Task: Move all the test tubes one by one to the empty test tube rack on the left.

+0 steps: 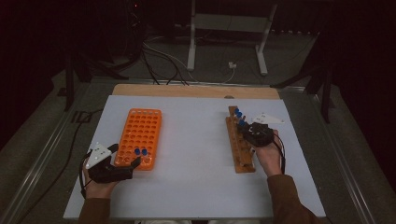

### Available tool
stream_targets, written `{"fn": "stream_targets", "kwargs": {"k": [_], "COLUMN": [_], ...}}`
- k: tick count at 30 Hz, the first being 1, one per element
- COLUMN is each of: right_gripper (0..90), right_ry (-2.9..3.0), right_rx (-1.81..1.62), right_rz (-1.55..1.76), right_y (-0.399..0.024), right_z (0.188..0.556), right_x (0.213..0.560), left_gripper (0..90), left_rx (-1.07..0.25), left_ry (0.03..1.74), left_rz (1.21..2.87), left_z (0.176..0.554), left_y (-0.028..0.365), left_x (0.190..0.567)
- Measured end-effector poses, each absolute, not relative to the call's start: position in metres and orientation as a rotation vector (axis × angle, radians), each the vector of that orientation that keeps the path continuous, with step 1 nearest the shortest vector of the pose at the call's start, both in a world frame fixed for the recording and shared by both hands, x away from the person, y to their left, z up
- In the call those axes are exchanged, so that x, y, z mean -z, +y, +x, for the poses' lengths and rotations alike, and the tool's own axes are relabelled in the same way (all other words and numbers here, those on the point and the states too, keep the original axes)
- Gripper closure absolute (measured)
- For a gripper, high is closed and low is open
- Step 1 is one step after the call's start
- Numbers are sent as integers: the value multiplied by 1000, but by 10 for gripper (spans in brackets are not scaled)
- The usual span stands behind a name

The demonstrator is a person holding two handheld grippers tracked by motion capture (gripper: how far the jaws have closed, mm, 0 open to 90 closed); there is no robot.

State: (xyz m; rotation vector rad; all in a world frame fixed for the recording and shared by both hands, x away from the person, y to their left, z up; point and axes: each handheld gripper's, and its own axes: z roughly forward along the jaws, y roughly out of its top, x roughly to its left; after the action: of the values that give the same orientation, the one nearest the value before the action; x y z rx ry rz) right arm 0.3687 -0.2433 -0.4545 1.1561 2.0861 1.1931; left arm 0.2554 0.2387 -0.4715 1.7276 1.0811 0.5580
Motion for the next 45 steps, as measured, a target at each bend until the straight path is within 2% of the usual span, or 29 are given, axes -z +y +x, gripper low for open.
{"fn": "stream_targets", "kwargs": {"k": [45], "right_gripper": [764], "right_ry": [2041], "right_rx": [-1272], "right_rz": [1060], "right_y": [-247], "right_z": [356], "right_x": [398], "left_gripper": [10], "left_rx": [-559], "left_ry": [1073], "left_rz": [1727], "left_z": [255], "left_y": [237], "left_x": [471]}}
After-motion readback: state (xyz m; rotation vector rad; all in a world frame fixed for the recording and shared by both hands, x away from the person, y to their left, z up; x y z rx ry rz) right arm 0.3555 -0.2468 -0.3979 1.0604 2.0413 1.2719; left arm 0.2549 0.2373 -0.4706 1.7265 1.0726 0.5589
